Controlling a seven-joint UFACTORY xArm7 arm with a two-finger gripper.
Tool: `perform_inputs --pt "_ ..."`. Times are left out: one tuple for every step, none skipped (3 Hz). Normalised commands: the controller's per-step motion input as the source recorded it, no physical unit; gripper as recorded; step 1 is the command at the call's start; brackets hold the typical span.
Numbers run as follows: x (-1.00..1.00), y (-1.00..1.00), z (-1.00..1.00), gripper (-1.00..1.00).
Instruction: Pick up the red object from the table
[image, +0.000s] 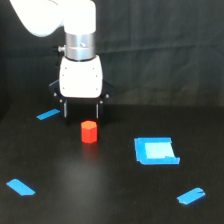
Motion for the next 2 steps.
perform_inputs --pt "0.61 -0.70 0.06 1.00" --pt "0.35 -0.70 -0.06 1.00"
